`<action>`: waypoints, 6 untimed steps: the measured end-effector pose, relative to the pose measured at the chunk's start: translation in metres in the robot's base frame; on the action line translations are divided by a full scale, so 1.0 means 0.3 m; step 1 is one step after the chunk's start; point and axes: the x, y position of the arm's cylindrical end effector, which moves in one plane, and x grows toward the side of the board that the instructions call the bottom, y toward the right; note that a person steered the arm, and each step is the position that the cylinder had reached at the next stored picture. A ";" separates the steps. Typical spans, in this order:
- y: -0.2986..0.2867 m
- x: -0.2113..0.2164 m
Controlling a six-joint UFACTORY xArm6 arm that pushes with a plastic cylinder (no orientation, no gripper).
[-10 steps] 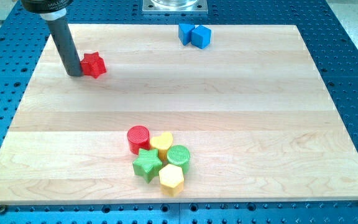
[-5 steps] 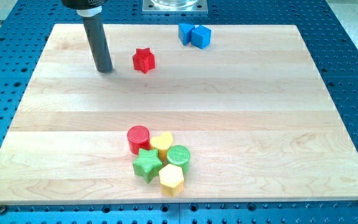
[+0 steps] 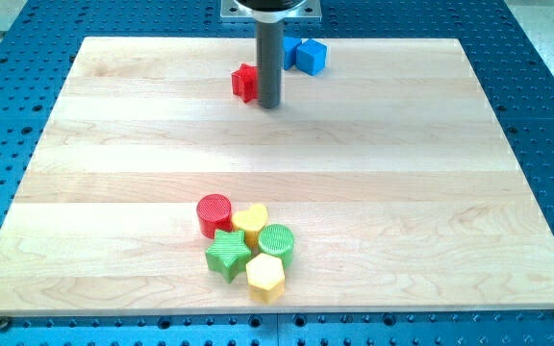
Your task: Place the red star close to the blue blocks
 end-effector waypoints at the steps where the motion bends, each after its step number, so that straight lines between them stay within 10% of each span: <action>1: -0.099 -0.044; 3: -0.270 -0.109; 6: 0.116 -0.051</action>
